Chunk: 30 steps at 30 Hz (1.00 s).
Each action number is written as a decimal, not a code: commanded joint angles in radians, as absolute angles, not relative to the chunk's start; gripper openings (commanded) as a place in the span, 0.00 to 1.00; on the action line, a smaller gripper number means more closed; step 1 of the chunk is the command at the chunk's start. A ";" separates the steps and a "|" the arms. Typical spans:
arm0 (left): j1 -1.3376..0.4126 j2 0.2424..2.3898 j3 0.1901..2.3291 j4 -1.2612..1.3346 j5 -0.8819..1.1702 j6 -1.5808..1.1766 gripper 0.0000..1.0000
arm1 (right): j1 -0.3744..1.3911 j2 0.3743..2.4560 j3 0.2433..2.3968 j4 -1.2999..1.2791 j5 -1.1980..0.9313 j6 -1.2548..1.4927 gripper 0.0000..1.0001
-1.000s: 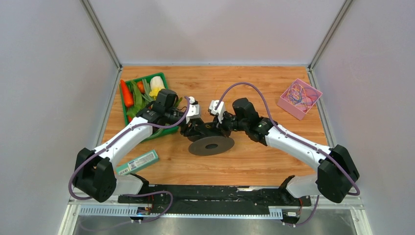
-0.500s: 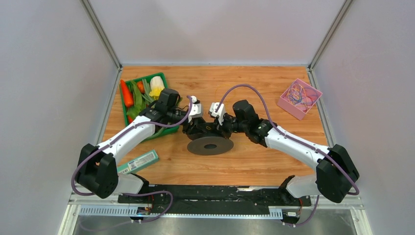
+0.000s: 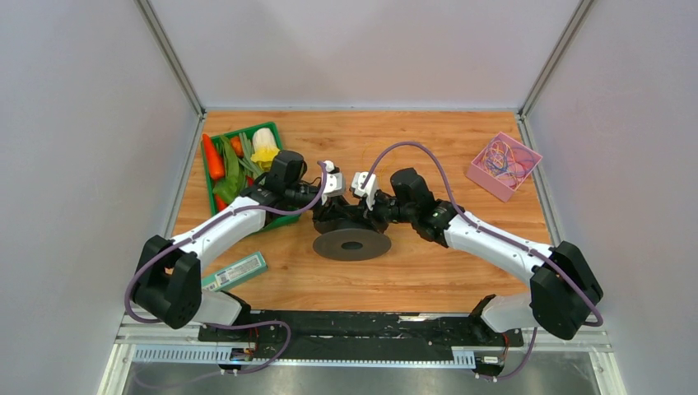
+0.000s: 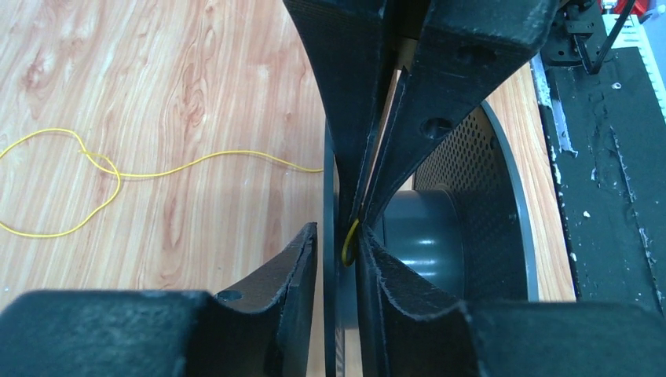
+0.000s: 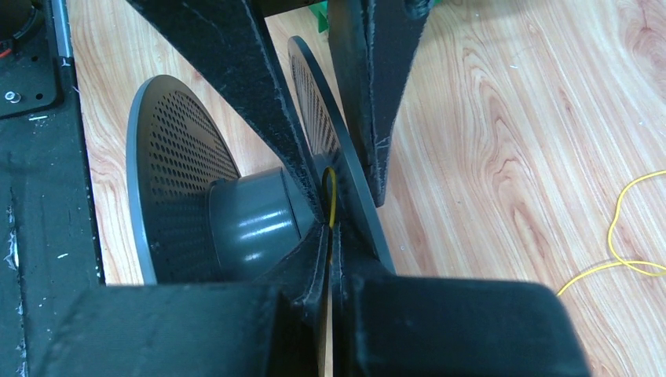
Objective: Wrap the cables
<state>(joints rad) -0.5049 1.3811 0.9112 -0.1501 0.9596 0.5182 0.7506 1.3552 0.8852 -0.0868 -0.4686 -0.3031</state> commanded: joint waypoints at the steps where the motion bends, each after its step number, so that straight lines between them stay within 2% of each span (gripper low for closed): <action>1: -0.512 1.384 0.908 -0.107 0.997 0.538 0.30 | 0.755 1.373 0.896 -0.063 -0.428 -0.304 0.00; 4: -0.512 1.381 0.910 -0.132 1.002 0.564 0.24 | 0.755 1.376 0.899 -0.060 -0.419 -0.301 0.00; 7: -0.515 1.382 0.914 -0.167 1.011 0.590 0.08 | 0.753 1.381 0.905 -0.067 -0.417 -0.296 0.00; 10: -0.515 1.381 0.920 -0.198 1.009 0.617 0.00 | 0.750 1.378 0.914 -0.090 -0.405 -0.291 0.03; 14: -0.515 1.374 0.928 -0.218 1.002 0.633 0.00 | 0.733 1.368 0.922 -0.135 -0.390 -0.291 0.12; 15: -0.515 1.373 0.931 -0.221 1.002 0.632 0.00 | 0.727 1.368 0.922 -0.141 -0.387 -0.290 0.17; 16: -0.514 1.371 0.933 -0.221 1.003 0.629 0.00 | 0.721 1.367 0.923 -0.152 -0.385 -0.290 0.26; 18: -0.514 1.367 0.931 -0.221 1.002 0.624 0.00 | 0.710 1.364 0.933 -0.178 -0.385 -0.291 0.31; 30: -0.514 1.339 0.907 -0.201 0.997 0.660 0.00 | 0.641 1.260 0.861 -0.325 -0.402 -0.374 0.35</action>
